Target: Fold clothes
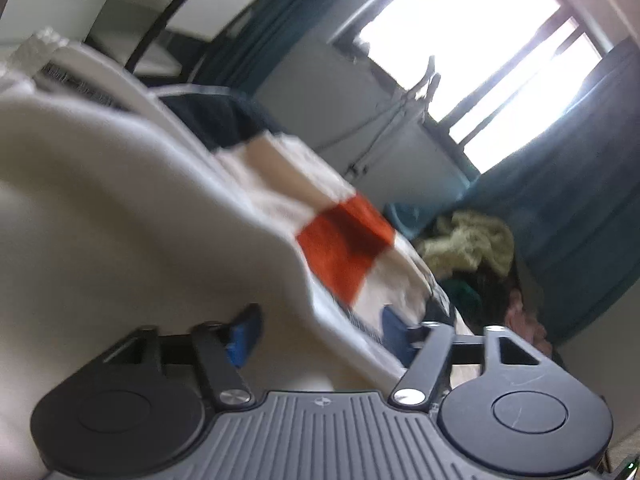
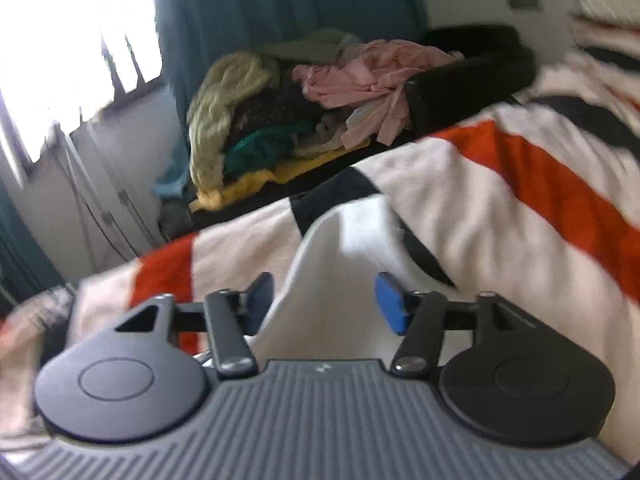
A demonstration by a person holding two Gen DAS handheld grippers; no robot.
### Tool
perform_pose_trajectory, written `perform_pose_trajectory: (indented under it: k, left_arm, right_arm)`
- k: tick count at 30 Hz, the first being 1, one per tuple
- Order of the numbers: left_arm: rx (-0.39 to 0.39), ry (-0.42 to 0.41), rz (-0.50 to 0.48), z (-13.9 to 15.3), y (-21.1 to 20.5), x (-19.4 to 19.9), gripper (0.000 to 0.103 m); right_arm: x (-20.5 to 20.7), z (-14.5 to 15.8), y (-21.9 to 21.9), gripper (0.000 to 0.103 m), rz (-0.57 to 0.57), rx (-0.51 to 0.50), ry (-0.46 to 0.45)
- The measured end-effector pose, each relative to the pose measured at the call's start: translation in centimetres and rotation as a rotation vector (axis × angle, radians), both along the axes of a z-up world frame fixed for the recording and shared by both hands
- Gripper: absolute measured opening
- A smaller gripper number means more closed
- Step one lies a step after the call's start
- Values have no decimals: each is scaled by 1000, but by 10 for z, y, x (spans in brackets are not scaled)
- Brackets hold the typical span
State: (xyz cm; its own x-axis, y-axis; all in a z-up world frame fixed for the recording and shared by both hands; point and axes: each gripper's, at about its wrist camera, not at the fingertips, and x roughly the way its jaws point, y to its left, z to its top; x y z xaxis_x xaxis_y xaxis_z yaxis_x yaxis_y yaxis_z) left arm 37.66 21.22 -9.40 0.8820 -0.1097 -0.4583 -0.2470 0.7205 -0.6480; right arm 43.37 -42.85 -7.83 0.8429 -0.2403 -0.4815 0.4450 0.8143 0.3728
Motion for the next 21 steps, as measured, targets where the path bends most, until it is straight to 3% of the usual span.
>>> perform_pose_trajectory:
  k: [3,7,10,13,17,19,21]
  left_arm:
    - [-107,20,-83,-3,-12,-29,79]
    - [-143,31,-84,-2,-25,-58,79]
    - [-265,88,-114,-11,-23,-73,79]
    - [-411,149,-159,-27,-21,-79,77]
    - [-457,144,-134,-49,-14,-68,77]
    - [-477,132,-119,-58,-15,-60,75]
    - [-472,110,-117,-61,-18,-53,75]
  right_arm:
    - [-50,-7,-7,64,-90,129,-28]
    - [-111,-25,-6,64,-153,311,-74]
    - [-139,-42,-4,64,-184,438,-95]
    - [-143,-59,-4,61,-171,518,-66]
    - [-124,-58,-10,62,-188,504,-38]
    - [-105,-53,-18,51,-221,446,29]
    - [-100,-50,-24,44,-294,492,74]
